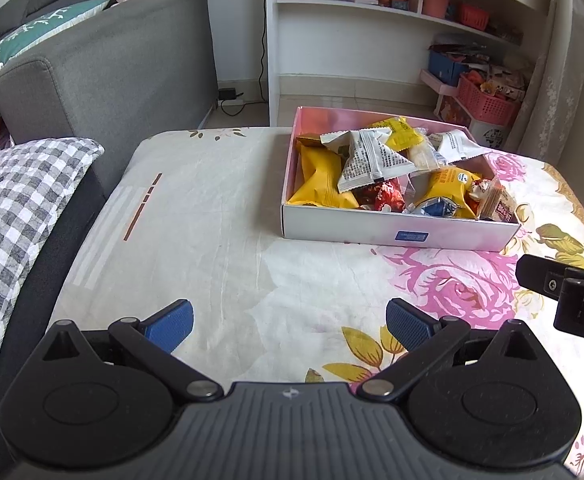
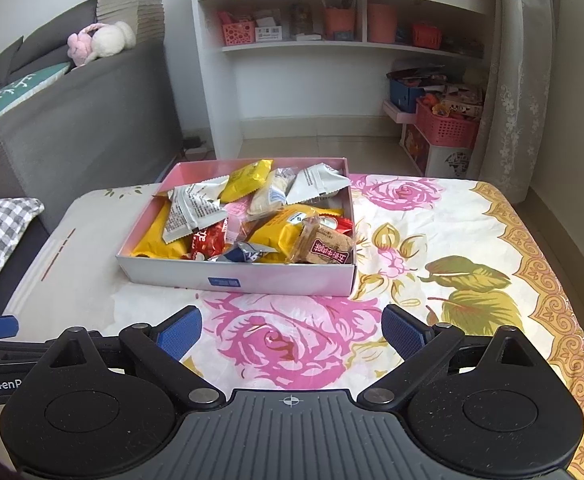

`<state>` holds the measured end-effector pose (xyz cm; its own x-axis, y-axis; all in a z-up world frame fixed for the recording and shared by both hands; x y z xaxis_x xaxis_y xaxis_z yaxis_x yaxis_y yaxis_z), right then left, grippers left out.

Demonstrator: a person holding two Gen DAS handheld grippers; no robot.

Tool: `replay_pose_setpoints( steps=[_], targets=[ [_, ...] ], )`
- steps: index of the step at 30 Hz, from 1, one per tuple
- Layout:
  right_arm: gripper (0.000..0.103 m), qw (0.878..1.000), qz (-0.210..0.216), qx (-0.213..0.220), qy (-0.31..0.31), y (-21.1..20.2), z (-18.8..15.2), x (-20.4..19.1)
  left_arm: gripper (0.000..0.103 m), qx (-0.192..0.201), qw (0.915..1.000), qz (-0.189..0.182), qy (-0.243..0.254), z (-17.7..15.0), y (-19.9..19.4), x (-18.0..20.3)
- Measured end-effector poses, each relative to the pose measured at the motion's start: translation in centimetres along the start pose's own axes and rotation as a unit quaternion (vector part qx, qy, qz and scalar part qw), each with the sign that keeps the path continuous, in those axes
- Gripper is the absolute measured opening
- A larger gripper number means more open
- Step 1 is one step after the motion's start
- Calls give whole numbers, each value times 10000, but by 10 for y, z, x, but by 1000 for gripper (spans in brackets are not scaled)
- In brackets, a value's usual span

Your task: Organize snacks

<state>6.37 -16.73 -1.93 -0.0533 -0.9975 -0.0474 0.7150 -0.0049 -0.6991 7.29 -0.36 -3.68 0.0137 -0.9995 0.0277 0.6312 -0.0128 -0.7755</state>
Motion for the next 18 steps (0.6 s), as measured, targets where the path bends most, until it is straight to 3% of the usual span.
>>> replay_pose_setpoints(
  steps=[18],
  targets=[
    [98,9999,47,-29,-102,2,-3,-9,103,2,10000,39,-47,1,-1,-3]
  ],
)
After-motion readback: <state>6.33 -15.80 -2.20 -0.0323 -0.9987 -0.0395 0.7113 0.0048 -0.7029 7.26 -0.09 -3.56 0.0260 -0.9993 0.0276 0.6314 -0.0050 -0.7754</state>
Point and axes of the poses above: each gripper's, at about its wrist camera, not at the fingertips, and y roughly the way its jaws point, x to its right, z to its top, the point moved 4 cm from there along y, roughly the way its jaws point, and after that the axes turned 3 degrees about -y, right-handed, at the moved point
